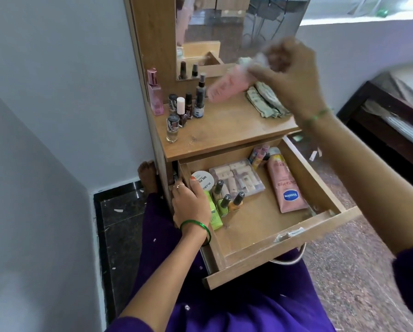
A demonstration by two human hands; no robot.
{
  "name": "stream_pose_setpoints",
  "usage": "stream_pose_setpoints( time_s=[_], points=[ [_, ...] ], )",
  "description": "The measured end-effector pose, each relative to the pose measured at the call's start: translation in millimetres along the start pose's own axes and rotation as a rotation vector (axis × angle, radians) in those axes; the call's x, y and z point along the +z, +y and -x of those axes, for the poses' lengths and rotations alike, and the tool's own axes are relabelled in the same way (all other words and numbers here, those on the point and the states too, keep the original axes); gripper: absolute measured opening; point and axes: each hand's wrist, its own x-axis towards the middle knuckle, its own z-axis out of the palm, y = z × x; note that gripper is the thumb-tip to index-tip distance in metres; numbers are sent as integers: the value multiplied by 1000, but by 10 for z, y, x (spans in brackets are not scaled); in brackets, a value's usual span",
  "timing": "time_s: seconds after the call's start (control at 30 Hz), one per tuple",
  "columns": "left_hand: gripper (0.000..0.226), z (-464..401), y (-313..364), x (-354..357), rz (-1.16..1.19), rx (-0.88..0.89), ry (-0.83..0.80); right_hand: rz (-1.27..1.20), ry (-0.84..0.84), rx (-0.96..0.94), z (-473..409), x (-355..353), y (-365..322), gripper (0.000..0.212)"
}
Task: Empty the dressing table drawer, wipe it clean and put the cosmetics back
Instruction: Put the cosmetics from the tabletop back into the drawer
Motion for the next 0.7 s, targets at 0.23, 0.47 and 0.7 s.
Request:
stream_pose_setpoints(
  time_s=[0.23,0.47,0.7],
  points=[
    [41,-1,11,1,27,-27,-11,-86,-223,496,1069,-694,543,28],
    [42,-7,11,22,6,-24,-11,-33,-475,667,1554,-568,821,23],
    [42,-11,15,16,-2,-30,-8,-17,-672,686,1601,-266,823,24]
  ],
)
